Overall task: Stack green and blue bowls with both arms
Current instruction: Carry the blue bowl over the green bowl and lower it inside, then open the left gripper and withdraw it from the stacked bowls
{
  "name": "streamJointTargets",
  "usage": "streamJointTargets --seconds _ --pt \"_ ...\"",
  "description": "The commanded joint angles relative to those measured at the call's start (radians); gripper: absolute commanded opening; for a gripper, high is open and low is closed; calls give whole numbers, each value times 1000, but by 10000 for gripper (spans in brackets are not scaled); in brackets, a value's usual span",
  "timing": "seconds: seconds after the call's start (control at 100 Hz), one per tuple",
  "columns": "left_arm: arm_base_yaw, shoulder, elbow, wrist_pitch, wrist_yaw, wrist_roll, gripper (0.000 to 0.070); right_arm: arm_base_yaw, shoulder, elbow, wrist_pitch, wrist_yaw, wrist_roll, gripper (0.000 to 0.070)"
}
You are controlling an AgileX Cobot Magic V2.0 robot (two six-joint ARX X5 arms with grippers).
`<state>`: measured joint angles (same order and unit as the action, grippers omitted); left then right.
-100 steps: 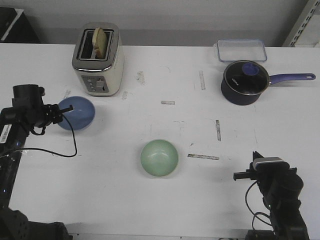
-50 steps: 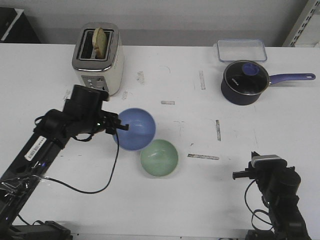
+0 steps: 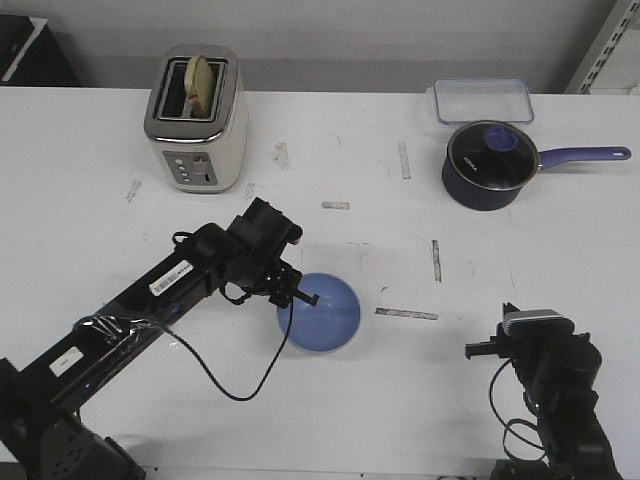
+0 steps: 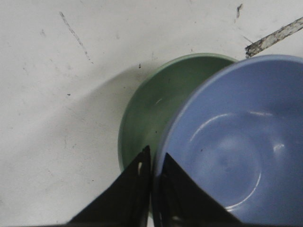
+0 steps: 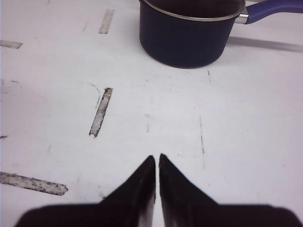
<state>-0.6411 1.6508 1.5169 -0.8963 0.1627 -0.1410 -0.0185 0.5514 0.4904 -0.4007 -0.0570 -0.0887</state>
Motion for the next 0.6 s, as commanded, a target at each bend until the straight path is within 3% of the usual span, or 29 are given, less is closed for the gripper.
streamJointTargets --seconds 0.0,0.18,0.24,0.36,0.47,0.5,0.59 --pt "-13 30 15 1 3 9 1 2 6 6 14 -2 9 3" --pt "-16 63 15 -2 3 9 23 2 6 6 15 -2 9 3" --pt "-16 63 15 1 3 9 124 2 6 6 15 -2 9 3" --pt "-16 61 15 -1 3 8 436 2 6 6 15 -3 9 3" --pt "-16 56 16 2 2 8 657 2 6 6 15 -2 9 3" --pt "-16 53 16 1 2 7 696 2 6 6 15 -2 9 3" --pt "-16 37 27 0 -5 4 700 2 6 6 15 -2 9 3"
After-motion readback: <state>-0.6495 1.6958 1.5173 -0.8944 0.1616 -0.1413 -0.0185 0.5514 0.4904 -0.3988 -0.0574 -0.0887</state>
